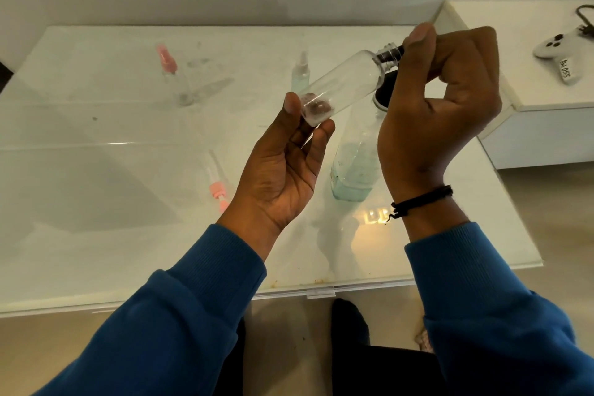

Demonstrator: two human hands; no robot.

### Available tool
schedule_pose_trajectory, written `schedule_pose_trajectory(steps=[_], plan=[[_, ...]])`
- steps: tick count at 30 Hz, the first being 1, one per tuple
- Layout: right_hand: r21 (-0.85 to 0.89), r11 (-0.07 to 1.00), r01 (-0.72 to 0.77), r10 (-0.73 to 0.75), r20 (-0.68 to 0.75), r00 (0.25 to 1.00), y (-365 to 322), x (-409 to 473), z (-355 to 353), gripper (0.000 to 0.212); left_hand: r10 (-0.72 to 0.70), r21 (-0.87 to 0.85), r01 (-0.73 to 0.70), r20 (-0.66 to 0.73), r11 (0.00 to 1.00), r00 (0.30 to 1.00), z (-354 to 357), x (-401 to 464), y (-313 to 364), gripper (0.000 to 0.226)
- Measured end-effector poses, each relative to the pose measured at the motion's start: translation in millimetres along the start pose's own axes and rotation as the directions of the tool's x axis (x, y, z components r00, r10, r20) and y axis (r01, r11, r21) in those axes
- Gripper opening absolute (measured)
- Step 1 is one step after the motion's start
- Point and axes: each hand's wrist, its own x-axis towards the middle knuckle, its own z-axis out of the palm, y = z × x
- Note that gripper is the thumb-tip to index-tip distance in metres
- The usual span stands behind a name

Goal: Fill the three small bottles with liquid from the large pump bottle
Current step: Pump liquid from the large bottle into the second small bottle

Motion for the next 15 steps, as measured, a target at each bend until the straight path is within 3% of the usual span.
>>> schedule_pose_trajectory(steps=[15], plan=[[-0.091,0.994,0.067,-0.069,-0.023,0.997,1.4,4.6,0.9,0.033,-0.002,-0.015,0.001,-0.005,1.000,1.000,3.0,0.1,-2.4,0.066]])
